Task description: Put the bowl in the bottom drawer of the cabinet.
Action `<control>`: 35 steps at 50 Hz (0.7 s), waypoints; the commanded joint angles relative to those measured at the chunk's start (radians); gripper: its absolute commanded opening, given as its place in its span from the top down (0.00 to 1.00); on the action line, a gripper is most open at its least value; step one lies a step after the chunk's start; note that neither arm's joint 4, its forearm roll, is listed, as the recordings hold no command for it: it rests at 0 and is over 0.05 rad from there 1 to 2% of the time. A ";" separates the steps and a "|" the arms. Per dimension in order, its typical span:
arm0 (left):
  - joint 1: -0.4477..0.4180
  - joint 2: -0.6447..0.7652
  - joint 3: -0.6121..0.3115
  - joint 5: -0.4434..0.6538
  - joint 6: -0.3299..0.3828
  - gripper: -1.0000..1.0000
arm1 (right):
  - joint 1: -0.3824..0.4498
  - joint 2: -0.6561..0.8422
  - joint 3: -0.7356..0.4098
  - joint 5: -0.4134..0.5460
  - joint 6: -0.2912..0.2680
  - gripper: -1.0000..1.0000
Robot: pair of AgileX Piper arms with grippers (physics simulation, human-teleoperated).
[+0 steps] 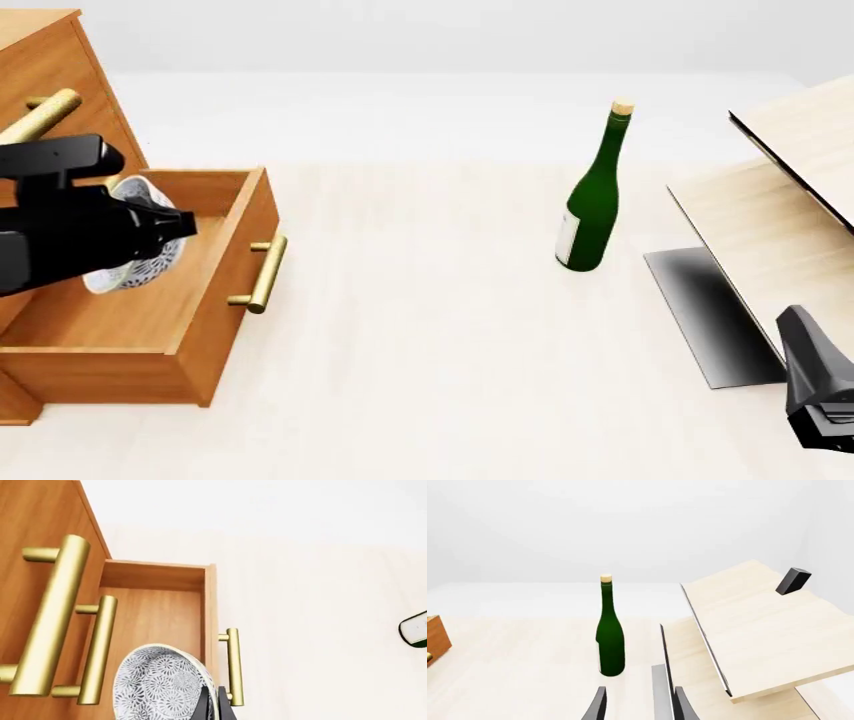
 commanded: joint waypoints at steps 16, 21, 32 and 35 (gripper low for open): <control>0.034 0.064 -0.012 -0.021 0.026 1.00 | 0.000 0.000 0.000 0.000 0.000 0.00; 0.048 0.065 -0.005 -0.021 0.032 1.00 | 0.000 0.000 0.000 0.000 0.000 0.00; 0.021 0.103 0.028 -0.046 0.009 1.00 | 0.000 0.000 0.000 0.000 0.000 0.00; 0.020 0.107 0.036 -0.051 0.010 1.00 | 0.000 0.000 0.000 0.000 0.000 0.00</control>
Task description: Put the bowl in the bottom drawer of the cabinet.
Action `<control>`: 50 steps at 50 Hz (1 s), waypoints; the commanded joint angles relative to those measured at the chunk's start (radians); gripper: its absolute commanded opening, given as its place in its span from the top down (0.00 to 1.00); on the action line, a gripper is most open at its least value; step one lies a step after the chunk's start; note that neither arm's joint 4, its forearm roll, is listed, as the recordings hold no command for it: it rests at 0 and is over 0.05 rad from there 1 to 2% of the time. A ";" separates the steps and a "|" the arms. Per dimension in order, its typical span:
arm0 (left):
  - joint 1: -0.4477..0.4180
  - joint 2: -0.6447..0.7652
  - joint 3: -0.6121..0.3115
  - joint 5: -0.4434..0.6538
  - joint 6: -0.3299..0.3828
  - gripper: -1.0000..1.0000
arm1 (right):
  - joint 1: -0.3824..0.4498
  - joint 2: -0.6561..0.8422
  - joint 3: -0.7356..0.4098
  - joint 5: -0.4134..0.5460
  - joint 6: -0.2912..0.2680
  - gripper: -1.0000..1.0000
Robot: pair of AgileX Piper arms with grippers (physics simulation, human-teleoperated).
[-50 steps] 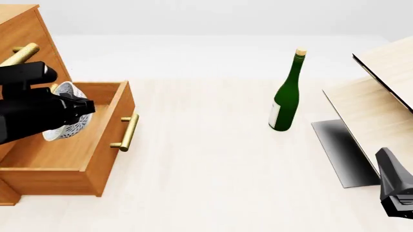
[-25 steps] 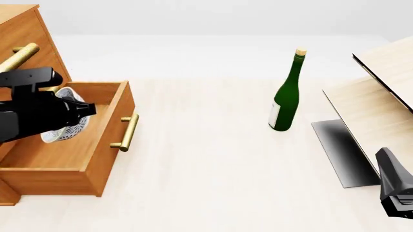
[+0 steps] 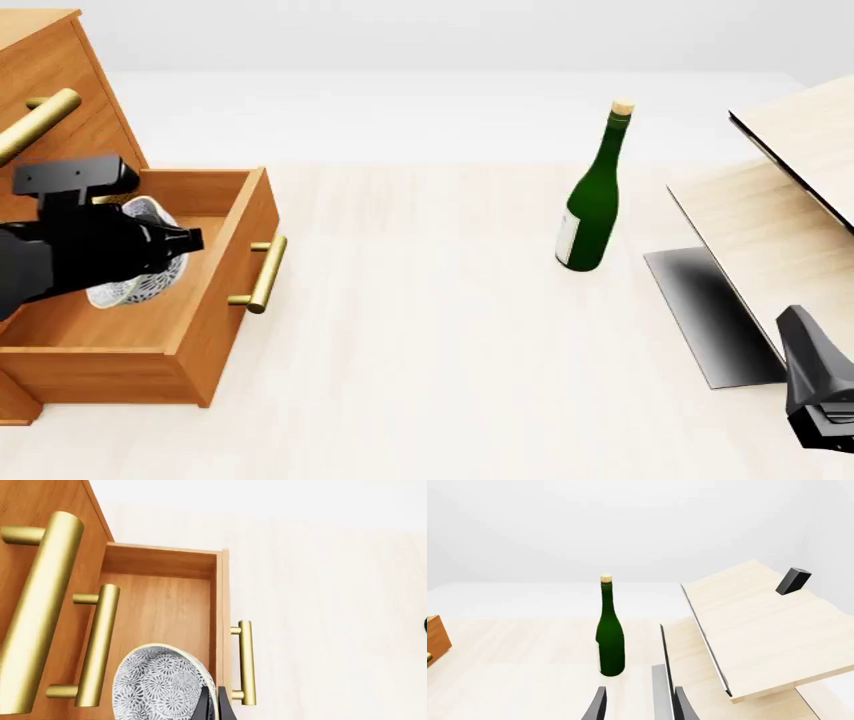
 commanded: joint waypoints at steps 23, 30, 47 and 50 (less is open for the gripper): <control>0.068 0.031 0.035 -0.038 0.047 1.00 | 0.000 0.000 0.000 0.000 0.000 0.00; 0.092 0.043 0.040 -0.055 0.065 1.00 | 0.000 0.000 0.000 0.000 0.000 0.00; 0.112 0.038 0.024 -0.035 0.083 1.00 | 0.000 0.000 0.000 0.000 0.000 0.00; 0.114 0.045 0.026 -0.040 0.085 1.00 | 0.000 0.000 0.000 0.000 0.000 0.00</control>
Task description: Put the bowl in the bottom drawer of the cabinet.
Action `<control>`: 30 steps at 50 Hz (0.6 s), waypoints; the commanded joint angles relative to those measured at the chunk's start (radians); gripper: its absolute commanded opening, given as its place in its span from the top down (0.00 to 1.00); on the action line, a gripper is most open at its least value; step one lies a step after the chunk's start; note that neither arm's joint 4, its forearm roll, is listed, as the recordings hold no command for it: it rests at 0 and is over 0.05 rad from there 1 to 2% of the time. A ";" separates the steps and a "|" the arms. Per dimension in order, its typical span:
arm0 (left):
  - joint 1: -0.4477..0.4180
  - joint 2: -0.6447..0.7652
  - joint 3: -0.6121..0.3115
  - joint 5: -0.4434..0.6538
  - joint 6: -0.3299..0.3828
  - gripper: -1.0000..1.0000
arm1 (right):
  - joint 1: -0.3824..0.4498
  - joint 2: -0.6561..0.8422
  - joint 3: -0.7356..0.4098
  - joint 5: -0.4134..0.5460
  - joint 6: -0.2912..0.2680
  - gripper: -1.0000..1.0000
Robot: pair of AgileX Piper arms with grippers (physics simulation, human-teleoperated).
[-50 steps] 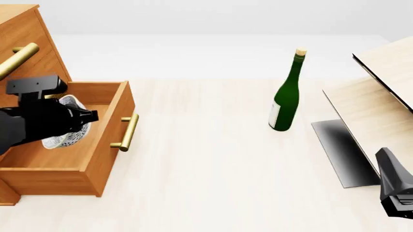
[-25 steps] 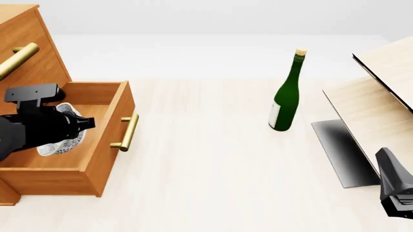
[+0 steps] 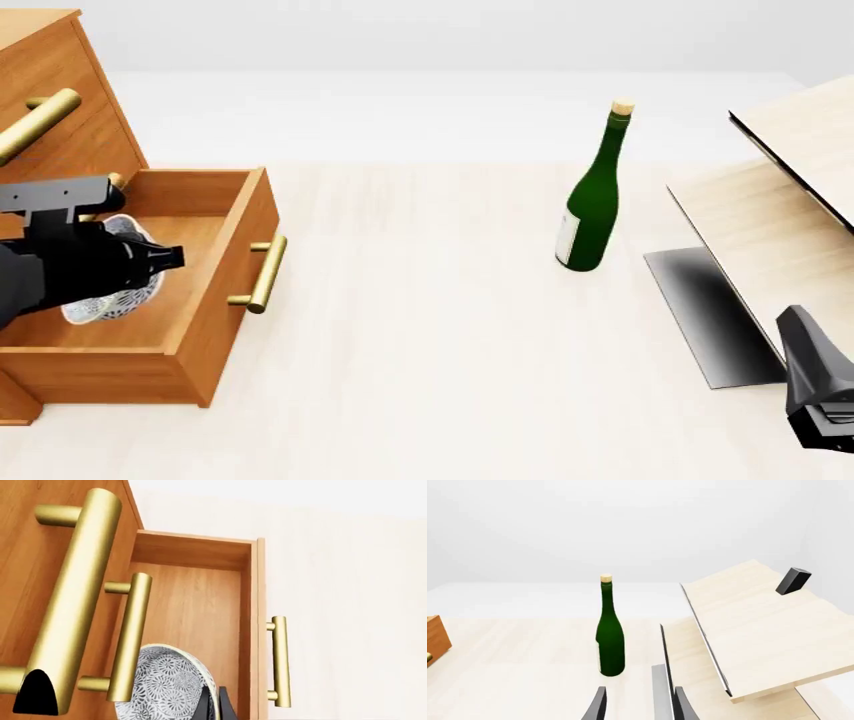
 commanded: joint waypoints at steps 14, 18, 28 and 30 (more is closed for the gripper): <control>0.034 0.034 -0.012 -0.018 0.027 1.00 | 0.000 0.000 0.000 0.000 0.000 0.00; 0.036 0.048 -0.013 -0.028 0.031 1.00 | 0.000 0.000 0.000 0.000 0.000 0.00; 0.028 0.048 -0.017 -0.032 0.018 1.00 | 0.000 0.000 0.000 0.000 0.000 0.00; 0.028 0.047 -0.015 -0.034 0.017 1.00 | 0.000 0.000 0.000 0.000 0.000 0.00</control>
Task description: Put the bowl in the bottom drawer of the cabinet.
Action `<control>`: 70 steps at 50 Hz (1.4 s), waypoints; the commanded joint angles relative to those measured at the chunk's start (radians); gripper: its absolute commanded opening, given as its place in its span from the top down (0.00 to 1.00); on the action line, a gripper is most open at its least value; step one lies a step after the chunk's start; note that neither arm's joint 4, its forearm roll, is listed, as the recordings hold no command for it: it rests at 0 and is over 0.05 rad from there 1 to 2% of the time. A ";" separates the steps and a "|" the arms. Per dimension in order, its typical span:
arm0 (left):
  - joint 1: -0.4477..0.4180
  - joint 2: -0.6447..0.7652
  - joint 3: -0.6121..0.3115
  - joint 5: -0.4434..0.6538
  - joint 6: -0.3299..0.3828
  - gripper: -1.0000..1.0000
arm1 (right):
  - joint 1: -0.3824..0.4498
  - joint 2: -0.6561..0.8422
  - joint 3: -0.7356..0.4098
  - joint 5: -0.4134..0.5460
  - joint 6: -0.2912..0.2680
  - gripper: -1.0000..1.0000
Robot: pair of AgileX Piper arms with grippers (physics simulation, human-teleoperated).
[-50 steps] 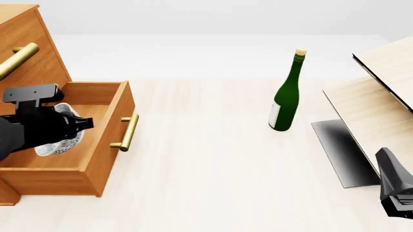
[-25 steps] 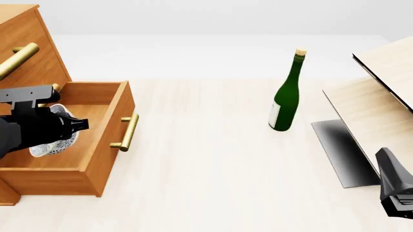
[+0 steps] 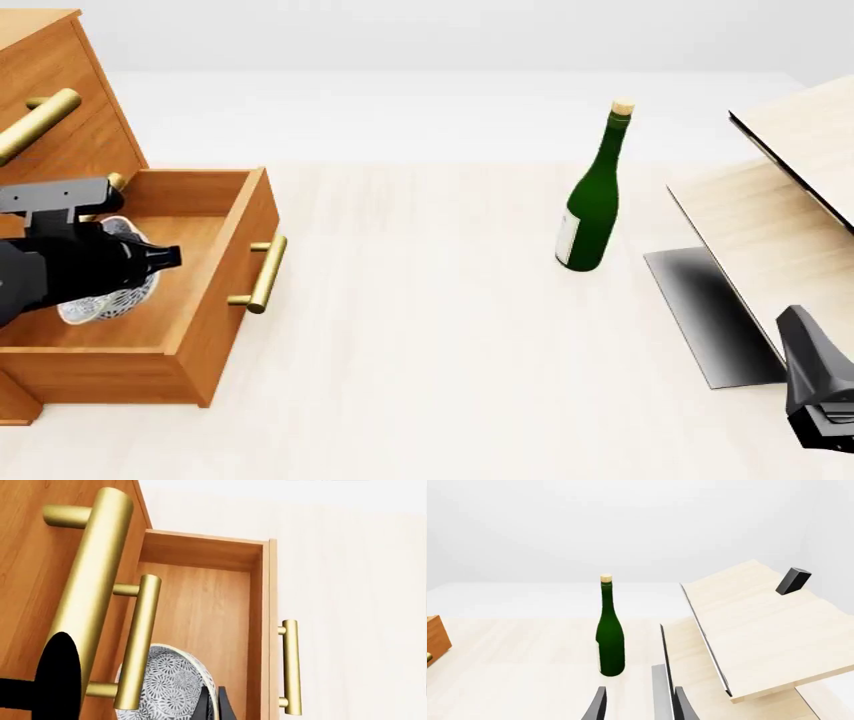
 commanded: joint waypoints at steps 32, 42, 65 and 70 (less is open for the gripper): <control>0.006 -0.037 -0.009 0.001 -0.013 0.00 | 0.000 0.000 0.000 0.000 0.000 0.00; -0.016 -0.059 -0.009 0.004 -0.058 0.00 | 0.000 0.000 0.000 0.000 0.000 0.00; -0.134 -0.174 -0.042 0.036 -0.151 0.00 | 0.000 0.000 0.000 0.000 0.000 0.00; -0.169 -0.164 -0.019 -0.051 -0.183 0.00 | 0.000 0.000 0.000 0.000 0.000 0.00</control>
